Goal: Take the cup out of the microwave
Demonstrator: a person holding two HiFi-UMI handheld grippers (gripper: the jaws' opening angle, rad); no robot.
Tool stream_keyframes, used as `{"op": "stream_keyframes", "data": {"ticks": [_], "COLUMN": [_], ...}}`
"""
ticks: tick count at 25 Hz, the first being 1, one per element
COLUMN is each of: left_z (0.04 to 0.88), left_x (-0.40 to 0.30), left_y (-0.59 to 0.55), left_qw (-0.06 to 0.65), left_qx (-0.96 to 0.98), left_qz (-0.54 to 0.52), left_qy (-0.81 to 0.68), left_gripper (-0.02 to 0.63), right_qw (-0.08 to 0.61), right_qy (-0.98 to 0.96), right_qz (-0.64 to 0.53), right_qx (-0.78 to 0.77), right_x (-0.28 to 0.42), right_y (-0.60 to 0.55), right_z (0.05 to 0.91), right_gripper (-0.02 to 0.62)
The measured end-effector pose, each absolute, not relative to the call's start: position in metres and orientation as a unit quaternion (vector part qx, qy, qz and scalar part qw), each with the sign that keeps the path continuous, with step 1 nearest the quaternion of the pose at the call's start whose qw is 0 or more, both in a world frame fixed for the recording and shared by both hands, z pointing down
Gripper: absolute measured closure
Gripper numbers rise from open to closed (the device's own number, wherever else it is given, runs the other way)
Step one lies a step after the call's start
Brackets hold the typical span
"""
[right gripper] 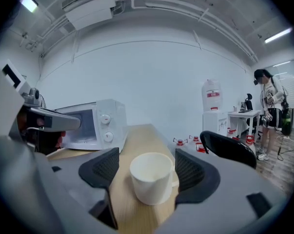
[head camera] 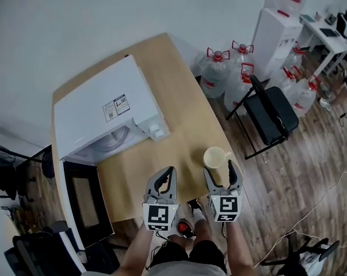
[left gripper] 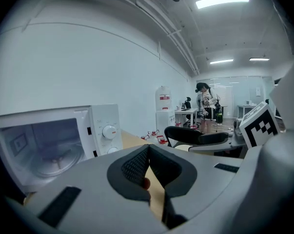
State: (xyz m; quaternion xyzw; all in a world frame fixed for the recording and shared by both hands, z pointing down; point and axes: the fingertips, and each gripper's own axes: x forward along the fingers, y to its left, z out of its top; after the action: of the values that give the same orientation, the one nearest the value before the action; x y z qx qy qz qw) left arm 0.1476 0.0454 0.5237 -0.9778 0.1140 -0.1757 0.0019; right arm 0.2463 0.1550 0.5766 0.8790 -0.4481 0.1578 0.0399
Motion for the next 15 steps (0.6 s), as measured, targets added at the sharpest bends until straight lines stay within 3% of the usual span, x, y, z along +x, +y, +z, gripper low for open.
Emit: {"op": "stream_keyframes", "data": {"ticks": [8, 15], "left_z": [0.460, 0.414], "left_x": [0.118, 0.070], "left_y": [0.036, 0.020], "left_qw": [0.018, 0.028], "left_qx": [-0.980, -0.974], "left_qz": [-0.134, -0.107], "left_qy": [0.146, 0.200], "left_gripper": [0.583, 0.583], "right_qw": [0.033, 0.016], "right_qy": [-0.491, -0.532], "right_qz": [0.104, 0.075], "right_qx": [0.864, 0.843], "right_x": [0.221, 0.183], "right_y": [0.135, 0.113], "right_z": [0.498, 0.447], "right_gripper": [0.250, 0.313]}}
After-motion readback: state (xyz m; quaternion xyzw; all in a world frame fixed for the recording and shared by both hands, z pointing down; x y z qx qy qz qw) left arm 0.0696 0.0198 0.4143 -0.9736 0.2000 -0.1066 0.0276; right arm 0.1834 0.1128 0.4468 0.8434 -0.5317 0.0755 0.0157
